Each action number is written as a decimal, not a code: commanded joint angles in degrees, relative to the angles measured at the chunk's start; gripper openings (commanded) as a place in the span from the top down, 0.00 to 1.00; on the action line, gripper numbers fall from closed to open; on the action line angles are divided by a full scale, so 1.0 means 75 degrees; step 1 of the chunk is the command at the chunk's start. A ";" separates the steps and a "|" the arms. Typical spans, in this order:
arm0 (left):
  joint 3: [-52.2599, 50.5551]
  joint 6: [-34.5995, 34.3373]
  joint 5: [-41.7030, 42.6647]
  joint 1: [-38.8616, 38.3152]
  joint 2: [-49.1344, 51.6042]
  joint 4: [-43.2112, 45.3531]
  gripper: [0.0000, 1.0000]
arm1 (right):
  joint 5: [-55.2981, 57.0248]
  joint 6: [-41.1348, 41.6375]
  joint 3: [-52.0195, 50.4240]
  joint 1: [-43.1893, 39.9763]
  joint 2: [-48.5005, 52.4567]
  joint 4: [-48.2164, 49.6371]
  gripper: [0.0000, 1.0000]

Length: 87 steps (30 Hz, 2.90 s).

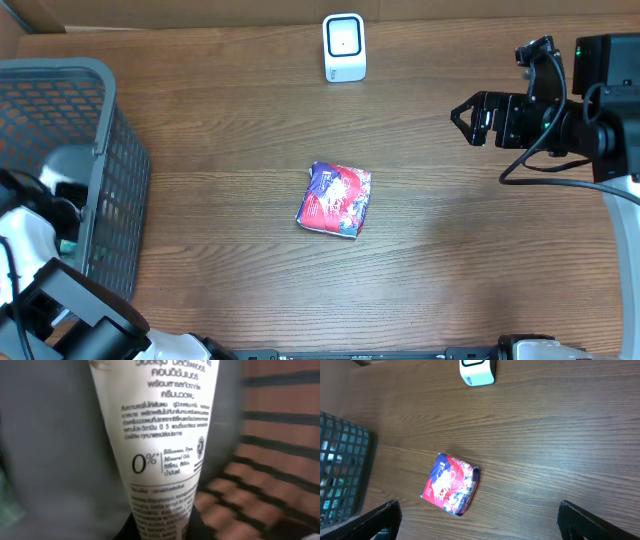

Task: Scan the item barcode
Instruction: 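Return the left gripper into the basket and grasp the white tube, then carry the white tube out and set it left of the pack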

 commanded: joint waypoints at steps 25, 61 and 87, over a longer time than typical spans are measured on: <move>0.5759 0.4739 -0.0085 -0.4616 -0.1093 -0.5123 0.96 | 0.0047 -0.0003 -0.0029 -0.0061 0.0493 0.0411 0.00; 0.3768 0.1632 -0.3142 -0.9136 0.3666 -0.5563 0.28 | 0.0050 -0.0006 -0.0029 -0.0061 0.0493 0.0350 0.00; 0.8119 0.1562 -0.3701 -0.3666 -0.0434 -0.7551 0.06 | -0.0178 0.0227 -0.0029 -0.0055 0.0507 0.0530 0.00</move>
